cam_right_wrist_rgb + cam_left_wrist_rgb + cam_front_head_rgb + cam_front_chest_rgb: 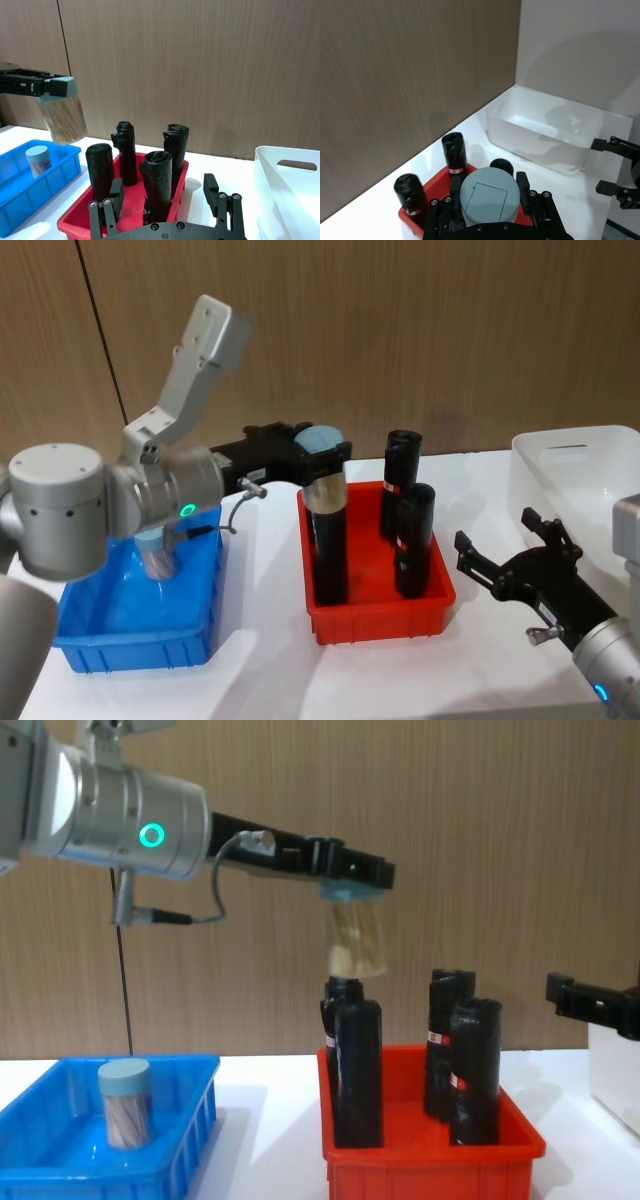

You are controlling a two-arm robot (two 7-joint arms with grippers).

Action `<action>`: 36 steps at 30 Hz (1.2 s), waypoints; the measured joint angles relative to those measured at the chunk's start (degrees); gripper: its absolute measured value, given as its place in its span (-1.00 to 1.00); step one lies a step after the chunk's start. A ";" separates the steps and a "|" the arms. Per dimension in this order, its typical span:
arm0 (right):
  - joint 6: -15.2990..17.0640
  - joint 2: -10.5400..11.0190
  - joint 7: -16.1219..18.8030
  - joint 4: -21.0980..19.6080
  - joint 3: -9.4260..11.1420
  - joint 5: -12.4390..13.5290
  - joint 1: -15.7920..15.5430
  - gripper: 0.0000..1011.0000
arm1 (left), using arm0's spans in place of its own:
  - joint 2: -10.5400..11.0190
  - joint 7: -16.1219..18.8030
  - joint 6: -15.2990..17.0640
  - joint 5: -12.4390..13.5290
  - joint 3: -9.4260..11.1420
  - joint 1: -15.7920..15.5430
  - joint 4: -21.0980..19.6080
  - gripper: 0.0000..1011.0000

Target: Pick the cotton swabs from the blue box and place them into the white box.

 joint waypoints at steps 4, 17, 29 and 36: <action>0.00 0.00 0.00 0.00 0.00 0.00 0.00 0.98 | -0.93 -1.72 0.49 0.36 0.51 -1.60 1.60 0.33; 0.16 0.00 0.21 -0.02 0.03 -0.15 0.11 0.98 | -2.35 -4.21 1.19 0.88 1.23 -3.99 3.87 0.33; 4.96 -0.31 4.05 0.26 0.06 -2.25 3.15 0.98 | -2.81 -5.09 1.40 1.04 1.47 -4.78 4.67 0.33; 9.39 -1.14 8.07 1.78 -0.01 -2.78 6.64 0.98 | -2.92 -5.31 1.45 1.10 1.52 -5.00 4.86 0.33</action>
